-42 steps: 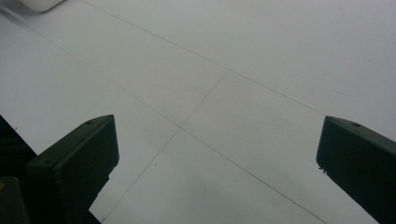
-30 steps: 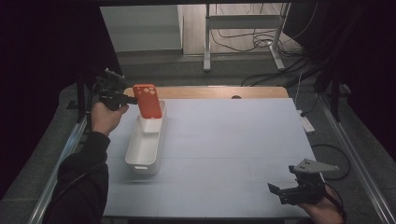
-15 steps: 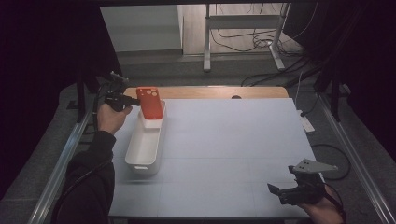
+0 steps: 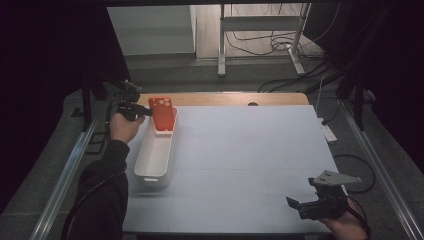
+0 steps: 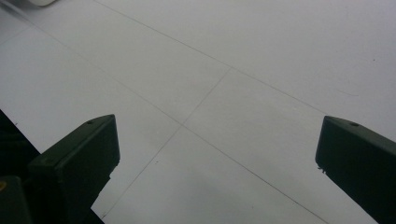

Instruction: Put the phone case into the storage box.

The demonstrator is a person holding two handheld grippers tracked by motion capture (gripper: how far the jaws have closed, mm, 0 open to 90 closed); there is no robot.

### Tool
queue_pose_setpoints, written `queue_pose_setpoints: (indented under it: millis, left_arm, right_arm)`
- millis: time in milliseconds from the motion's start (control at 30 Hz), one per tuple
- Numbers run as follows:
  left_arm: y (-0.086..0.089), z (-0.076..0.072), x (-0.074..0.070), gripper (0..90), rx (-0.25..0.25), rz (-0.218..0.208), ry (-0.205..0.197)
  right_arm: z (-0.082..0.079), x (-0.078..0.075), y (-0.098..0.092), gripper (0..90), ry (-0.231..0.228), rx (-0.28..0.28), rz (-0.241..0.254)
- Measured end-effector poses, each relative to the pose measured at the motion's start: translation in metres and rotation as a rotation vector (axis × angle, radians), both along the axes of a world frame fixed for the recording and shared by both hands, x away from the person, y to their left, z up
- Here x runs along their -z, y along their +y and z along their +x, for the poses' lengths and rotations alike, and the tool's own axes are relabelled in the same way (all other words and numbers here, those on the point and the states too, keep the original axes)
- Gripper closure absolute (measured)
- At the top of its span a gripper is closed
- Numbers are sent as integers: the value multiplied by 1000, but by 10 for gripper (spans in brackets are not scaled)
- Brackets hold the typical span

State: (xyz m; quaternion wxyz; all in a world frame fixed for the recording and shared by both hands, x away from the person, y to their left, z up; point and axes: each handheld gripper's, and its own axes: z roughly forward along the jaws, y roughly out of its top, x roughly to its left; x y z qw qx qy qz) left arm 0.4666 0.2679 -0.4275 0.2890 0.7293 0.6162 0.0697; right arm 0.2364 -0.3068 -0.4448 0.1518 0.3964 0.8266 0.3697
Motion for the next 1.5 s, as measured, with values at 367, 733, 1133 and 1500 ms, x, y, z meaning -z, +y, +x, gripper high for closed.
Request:
queue_pose_setpoints:
  millis: [367,733,1133,1500]
  left_arm:
    - [-7,7,15,885,-1,9,30]
    - [-12,11,15,765,-4,2,4]
    - [-21,9,14,571,38,36,-53]
    - [-29,2,13,246,88,48,-133]
  right_arm:
    - [0,0,0,2,-1,-4,-3]
    - [0,0,0,3,-3,-5,-7]
    - [-1,0,0,3,-6,-3,-6]
    - [0,0,1,3,-6,-4,-7]
